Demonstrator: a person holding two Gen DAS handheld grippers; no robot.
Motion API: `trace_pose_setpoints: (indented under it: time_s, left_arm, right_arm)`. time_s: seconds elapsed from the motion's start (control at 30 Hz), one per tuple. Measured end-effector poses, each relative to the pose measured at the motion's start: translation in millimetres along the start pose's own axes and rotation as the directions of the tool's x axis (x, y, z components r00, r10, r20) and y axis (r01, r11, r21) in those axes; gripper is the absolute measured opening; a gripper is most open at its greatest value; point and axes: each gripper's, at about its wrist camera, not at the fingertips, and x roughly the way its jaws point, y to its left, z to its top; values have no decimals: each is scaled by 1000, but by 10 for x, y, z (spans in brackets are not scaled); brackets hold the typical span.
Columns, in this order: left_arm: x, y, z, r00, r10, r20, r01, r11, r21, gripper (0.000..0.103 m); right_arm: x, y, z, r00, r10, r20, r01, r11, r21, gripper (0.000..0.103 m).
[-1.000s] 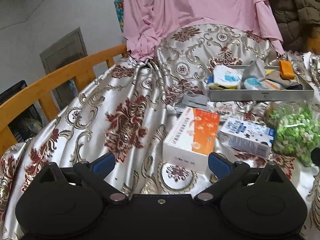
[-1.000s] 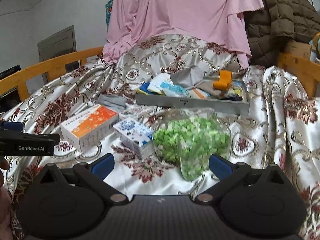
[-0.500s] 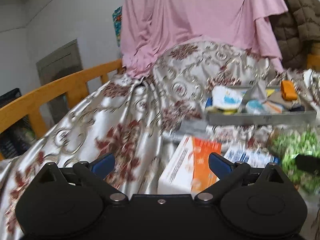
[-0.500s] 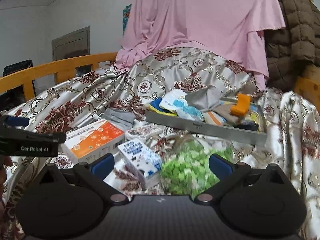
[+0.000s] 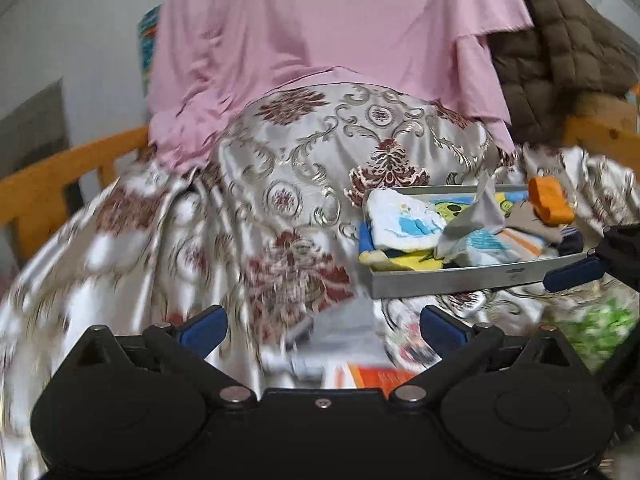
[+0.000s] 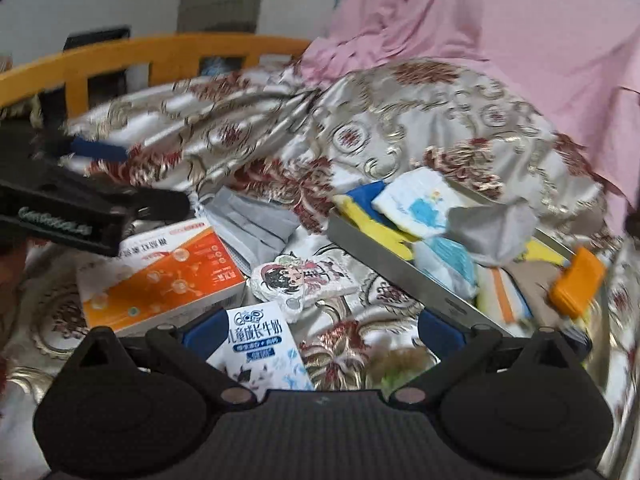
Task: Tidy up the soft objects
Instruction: 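Move the left tool to the grey face mask while the right tool reaches the cartoon-printed pouch, then grasp the grey face mask with the left tool while the right tool grasps the cartoon-printed pouch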
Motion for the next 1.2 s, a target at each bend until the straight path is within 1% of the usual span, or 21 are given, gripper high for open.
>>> trace_pose_setpoints:
  time_s: [0.07,0.13,0.23,0.37,0.43,0.5,0.53,0.57,0.6,0.63,0.7,0.73,0.8,0.97,1.03,1.1,1.2]
  left_arm:
    - [154,24,75,1000,-13,-5,13,999,29,102]
    - [310,73,134,998,-50,-38,51,998,26,101]
    - [497,139,167,993,-73,-92,74,997,4,96]
    - [632,266,114,983,-110,-149,100,992,-77,90]
    - [682,344,64,975,-133,-178,112,986,-126,87]
    - [728,415,14,970,-149,-193,116,978,-176,80]
    - [751,438,-4,967,-161,-198,122,973,-198,78]
    - [766,445,-15,964,-172,-203,129,969,-209,74]
    - [780,454,-27,962,-182,-206,137,967,-216,69]
    - [788,455,-37,959,-188,-210,142,966,-218,66]
    - [820,467,-52,954,-200,-222,148,962,-229,56]
    - [829,470,-62,952,-207,-227,152,960,-236,54]
    - [845,481,-84,947,-219,-234,160,956,-247,46]
    - [864,475,-121,942,-232,-241,170,952,-254,35]
    - [856,460,-134,942,-231,-241,172,954,-245,33]
    - [855,443,-146,941,-236,-241,178,955,-238,27]
    - [846,437,-162,942,-236,-237,178,954,-243,24]
  right_arm:
    - [126,27,63,999,27,-32,-28,999,-22,102]
    - [233,56,119,997,46,-57,-48,998,-48,102]
    - [380,93,205,995,49,-90,-55,996,-73,101]
    - [566,126,262,989,37,-142,-51,994,-97,98]
    - [652,113,275,986,35,-164,-52,994,-98,94]
    - [698,64,297,983,52,-176,-65,996,-69,94]
    - [719,43,311,981,53,-185,-64,996,-57,94]
    - [739,22,327,980,49,-191,-59,997,-48,94]
    - [756,-3,346,979,49,-196,-58,998,-40,92]
    - [763,-24,356,978,52,-202,-60,998,-32,91]
    - [800,-62,371,974,55,-219,-61,998,-22,90]
    - [826,-74,375,972,59,-226,-65,998,-20,89]
    - [864,-79,390,968,80,-240,-85,996,-11,86]
    - [922,-48,402,958,128,-258,-129,992,14,75]
    - [945,-32,391,955,138,-262,-137,990,21,66]
    - [931,-31,385,961,127,-246,-124,992,26,63]
    - [895,-48,384,967,113,-227,-110,994,27,63]
